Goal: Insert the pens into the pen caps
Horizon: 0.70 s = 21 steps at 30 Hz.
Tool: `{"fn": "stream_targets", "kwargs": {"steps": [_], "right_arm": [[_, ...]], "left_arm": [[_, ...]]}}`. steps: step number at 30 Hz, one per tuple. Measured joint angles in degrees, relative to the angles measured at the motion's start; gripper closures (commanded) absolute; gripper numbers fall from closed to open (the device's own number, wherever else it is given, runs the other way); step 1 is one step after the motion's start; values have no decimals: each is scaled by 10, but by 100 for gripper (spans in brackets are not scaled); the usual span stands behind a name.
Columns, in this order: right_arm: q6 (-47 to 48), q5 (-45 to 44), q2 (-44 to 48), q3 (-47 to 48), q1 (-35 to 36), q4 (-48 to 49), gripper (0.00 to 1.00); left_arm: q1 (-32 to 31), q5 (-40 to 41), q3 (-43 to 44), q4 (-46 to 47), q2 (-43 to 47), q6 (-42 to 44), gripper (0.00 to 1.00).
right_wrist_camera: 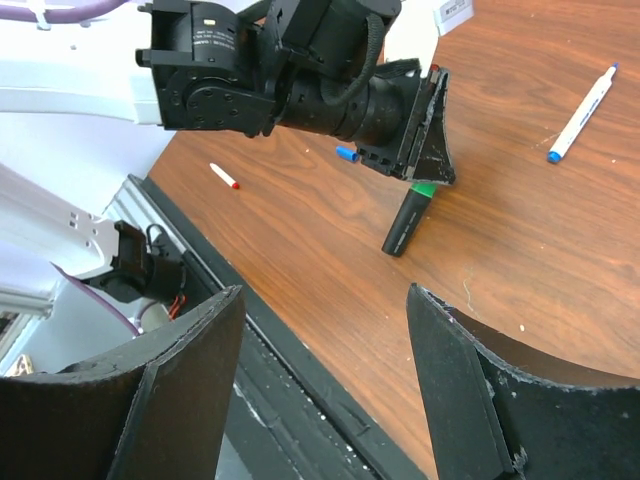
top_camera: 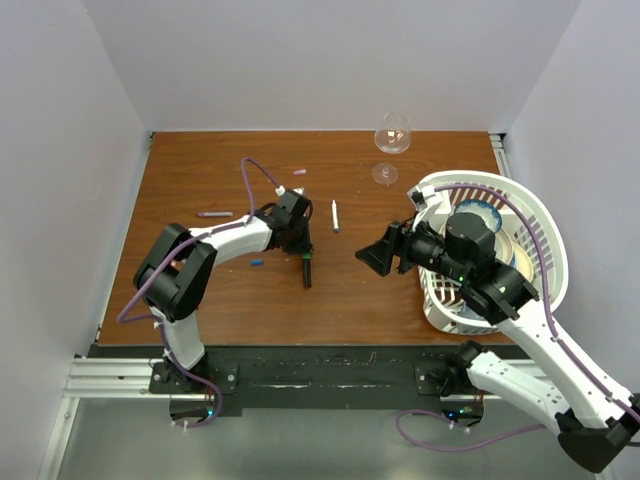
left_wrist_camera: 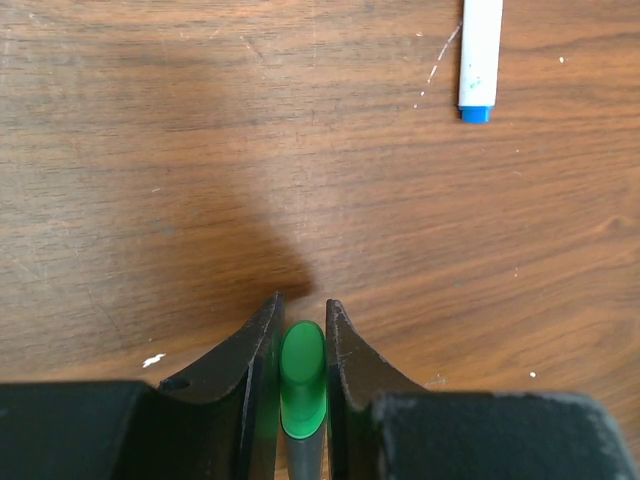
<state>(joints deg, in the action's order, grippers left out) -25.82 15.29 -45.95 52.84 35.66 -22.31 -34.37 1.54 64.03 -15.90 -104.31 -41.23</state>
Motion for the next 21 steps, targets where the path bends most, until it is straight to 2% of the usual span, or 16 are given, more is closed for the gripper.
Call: {"fn": "stream_targets", "kwargs": {"steps": [5, 9, 17, 18, 21], "right_arm": [[5, -17, 6, -4, 0, -10, 30], [15, -45, -11, 14, 0, -47, 30], [19, -102, -24, 32, 0, -76, 33], [19, -108, -25, 32, 0, -78, 33], [19, -118, -31, 34, 0, -81, 34]], "left_arm": [[0, -1, 3, 2, -12, -7, 84], [1, -3, 3, 2, -14, -14, 63], [1, -2, 3, -4, -5, -17, 41], [1, 3, 3, -12, 2, -17, 27], [2, 32, 3, -43, 41, -25, 22]]}}
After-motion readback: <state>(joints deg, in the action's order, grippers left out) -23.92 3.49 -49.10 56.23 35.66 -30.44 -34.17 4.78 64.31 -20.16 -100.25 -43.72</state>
